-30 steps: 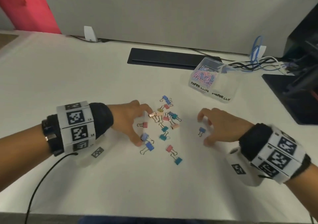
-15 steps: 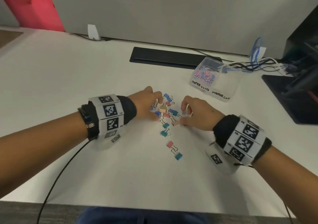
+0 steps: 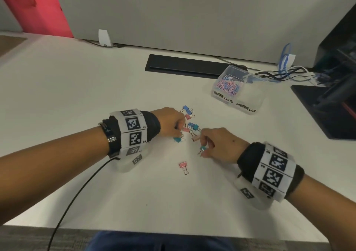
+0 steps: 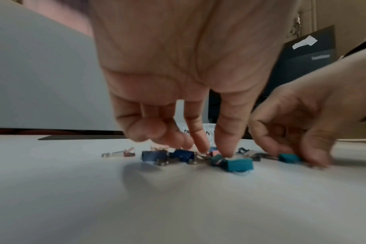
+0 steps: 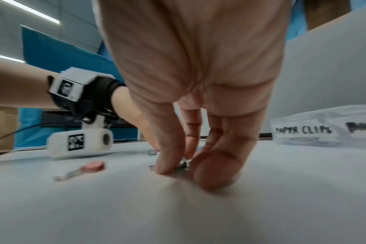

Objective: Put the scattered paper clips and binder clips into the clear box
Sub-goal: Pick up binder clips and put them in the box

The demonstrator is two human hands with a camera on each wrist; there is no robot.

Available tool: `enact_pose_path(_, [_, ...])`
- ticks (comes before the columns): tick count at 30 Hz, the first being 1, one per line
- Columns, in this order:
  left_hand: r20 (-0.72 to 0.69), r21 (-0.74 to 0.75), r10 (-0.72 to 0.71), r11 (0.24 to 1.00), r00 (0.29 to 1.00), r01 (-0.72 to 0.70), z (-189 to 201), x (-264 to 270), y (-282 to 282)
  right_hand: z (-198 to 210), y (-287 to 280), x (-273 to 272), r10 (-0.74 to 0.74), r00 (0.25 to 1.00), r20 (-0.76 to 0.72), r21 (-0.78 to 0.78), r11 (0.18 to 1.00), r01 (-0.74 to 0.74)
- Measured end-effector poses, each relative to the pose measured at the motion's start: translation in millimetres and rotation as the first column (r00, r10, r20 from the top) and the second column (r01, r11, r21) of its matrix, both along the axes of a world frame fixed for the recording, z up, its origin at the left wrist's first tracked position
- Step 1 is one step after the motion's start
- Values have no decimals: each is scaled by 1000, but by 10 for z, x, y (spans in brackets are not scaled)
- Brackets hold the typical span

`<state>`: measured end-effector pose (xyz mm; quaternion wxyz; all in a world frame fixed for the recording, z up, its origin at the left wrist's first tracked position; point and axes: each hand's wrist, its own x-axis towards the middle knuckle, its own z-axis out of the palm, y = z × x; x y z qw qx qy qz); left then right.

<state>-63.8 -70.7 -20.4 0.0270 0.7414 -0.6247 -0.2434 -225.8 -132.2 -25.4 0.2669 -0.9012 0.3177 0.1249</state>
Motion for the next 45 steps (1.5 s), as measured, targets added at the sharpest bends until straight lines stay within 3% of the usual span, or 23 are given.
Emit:
enact_pose_path(4, [84, -33, 100, 995, 991, -97, 58, 113, 3, 39, -100, 1, -88, 995, 46, -112, 989, 93])
enact_pose_path(9, [71, 215, 63, 974, 996, -76, 98, 168, 9, 79, -109, 100, 22, 996, -86, -69, 997, -27])
enact_pose_path(14, [89, 169, 56, 983, 994, -71, 8, 69, -41, 32, -194, 331, 69, 990, -123, -87, 993, -80])
enact_pose_path(23, [18, 25, 27, 999, 999, -28, -35, 94, -72, -27, -311, 346, 103, 994, 19, -108, 989, -101])
enact_pose_path(31, [-41, 101, 30, 995, 999, -25, -65, 121, -80, -54, -308, 335, 37, 999, 8, -80, 996, -36])
enact_pose_path(38, [-24, 27, 21, 999, 999, -21, -74, 93, -111, -57, -343, 242, 9, 996, 91, -128, 992, 3])
enact_pose_path(42, [-194, 63, 198, 980, 961, -190, -13, 130, -149, -59, -401, 187, -44, 987, 152, -67, 996, 55])
enact_pose_path(45, [-428, 155, 346, 938, 835, -309, 27, 191, -156, -31, -481, 122, -181, 960, 213, 116, 980, 159])
